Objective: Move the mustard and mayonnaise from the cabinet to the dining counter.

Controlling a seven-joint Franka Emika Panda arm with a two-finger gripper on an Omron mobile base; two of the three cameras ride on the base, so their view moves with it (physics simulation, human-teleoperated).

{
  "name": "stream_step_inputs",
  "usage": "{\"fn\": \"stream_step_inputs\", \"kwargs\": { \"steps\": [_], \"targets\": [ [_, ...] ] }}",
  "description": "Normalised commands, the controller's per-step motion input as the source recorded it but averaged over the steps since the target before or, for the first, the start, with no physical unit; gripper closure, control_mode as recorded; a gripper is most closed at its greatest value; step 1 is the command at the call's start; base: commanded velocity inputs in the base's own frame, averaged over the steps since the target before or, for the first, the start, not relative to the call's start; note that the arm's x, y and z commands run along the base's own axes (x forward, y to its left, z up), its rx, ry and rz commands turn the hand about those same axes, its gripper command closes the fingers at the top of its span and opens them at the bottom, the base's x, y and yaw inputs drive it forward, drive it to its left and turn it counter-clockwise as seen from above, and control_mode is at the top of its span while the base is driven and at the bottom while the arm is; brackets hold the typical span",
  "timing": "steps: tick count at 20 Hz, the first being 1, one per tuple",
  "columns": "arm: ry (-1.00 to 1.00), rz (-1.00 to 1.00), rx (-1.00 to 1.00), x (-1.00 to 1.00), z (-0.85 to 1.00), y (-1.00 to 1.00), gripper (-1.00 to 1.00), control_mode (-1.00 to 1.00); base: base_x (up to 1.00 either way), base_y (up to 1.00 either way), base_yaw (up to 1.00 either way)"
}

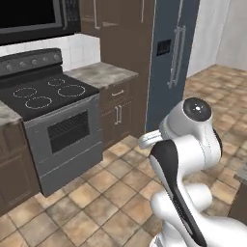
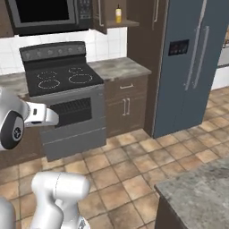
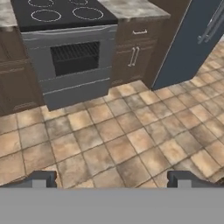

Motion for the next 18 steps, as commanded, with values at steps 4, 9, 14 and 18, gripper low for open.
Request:
{"fn": "stream_step_inputs", "kwargs": {
  "steps": [4,9,14,18],
  "targets": [
    [0.0,0.0,0.0,0.0,0.0,0.0,-1.0,1.0,0.55,0.34,-0.59],
    [0.0,0.0,0.0,0.0,0.0,0.0,-1.0,1.0,0.63,0.33,-0.51],
    [0.0,0.0,0.0,0.0,0.0,0.0,-1.0,1.0,0.72,0.3,-0.4],
    [0.0,0.0,0.0,0.0,0.0,0.0,-1.0,1.0,0.93,0.03,-0.06]
  ]
}}
